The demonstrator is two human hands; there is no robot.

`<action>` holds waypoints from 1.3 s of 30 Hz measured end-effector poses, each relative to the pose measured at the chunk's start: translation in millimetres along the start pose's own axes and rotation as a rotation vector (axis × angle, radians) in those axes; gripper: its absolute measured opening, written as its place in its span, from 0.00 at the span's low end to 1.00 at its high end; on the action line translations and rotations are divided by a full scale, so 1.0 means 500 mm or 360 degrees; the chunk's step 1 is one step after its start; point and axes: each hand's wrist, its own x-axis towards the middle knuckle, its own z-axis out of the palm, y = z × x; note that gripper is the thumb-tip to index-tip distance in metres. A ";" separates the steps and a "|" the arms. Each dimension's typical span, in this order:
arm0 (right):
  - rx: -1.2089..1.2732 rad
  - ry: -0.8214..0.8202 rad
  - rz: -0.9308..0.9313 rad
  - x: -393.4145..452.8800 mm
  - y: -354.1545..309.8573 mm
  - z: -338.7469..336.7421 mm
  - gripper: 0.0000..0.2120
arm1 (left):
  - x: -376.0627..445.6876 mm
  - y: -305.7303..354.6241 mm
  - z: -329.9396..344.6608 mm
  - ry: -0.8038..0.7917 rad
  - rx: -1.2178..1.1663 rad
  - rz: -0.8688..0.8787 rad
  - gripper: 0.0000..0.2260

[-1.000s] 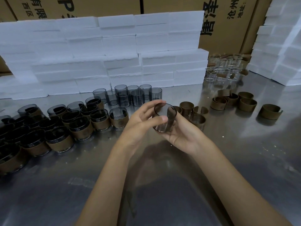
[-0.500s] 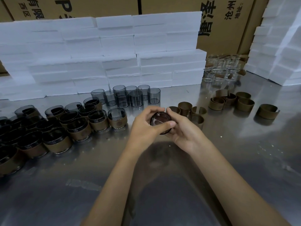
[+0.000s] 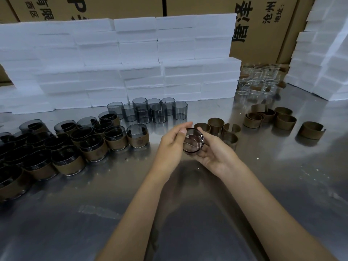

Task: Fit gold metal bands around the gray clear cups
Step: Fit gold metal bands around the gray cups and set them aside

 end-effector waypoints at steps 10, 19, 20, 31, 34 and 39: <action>0.0008 0.0102 -0.0026 -0.002 0.001 0.002 0.07 | -0.012 0.017 -0.002 -0.0302 -0.0335 -0.0098 0.25; -0.0232 0.0187 -0.0189 -0.015 0.000 0.009 0.12 | -0.012 -0.016 0.011 -0.0198 0.0321 0.0125 0.33; -0.0240 0.0160 -0.0198 -0.016 -0.001 0.011 0.14 | -0.011 -0.015 0.013 -0.0149 0.0305 0.0139 0.33; -0.1286 0.0054 -0.0867 -0.036 0.027 0.050 0.22 | 0.017 0.013 -0.039 0.0299 -0.1130 -0.0401 0.13; -0.1577 0.0126 -0.1102 -0.042 0.030 0.048 0.26 | 0.014 0.009 -0.035 0.0258 -0.1031 -0.0472 0.15; -0.1858 0.0233 -0.1335 -0.043 0.030 0.044 0.27 | 0.009 0.007 -0.028 0.0147 -0.0970 -0.0511 0.18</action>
